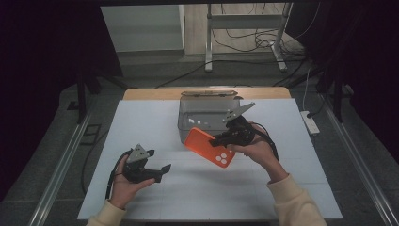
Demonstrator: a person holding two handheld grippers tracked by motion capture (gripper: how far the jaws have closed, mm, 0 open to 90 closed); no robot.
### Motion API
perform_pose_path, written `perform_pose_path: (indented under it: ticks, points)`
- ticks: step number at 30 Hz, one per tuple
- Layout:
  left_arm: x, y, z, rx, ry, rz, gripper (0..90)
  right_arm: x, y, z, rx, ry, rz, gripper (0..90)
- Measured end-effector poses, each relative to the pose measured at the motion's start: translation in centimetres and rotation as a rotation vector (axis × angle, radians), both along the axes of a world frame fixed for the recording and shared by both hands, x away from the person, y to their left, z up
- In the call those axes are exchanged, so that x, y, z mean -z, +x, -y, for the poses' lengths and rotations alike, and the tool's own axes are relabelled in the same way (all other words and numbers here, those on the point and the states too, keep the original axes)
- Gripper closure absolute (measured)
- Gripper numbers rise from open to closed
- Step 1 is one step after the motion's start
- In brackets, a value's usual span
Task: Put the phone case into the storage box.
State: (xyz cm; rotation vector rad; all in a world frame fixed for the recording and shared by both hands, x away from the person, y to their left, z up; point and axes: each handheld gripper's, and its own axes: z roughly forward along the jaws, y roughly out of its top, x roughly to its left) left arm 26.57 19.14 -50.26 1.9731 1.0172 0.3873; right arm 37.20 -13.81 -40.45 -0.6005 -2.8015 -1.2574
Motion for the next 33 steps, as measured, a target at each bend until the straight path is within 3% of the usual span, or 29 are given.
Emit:
perform_pose_path:
  ticks: [12,19,33]
  points:
    - [0.6,-0.2,-0.3,-0.008,0.014,-0.003,12.0,-0.3,-0.2,0.1,0.004,-0.002,0.015,80.2]
    - [0.6,-0.1,-0.4,-0.009,0.018,0.003,12.1,-0.7,-0.2,0.4,0.036,0.007,0.002,80.2]
    - [0.6,-0.1,-0.3,-0.005,0.016,0.001,12.5,-2.0,-0.6,0.8,0.074,0.029,0.036,80.1]
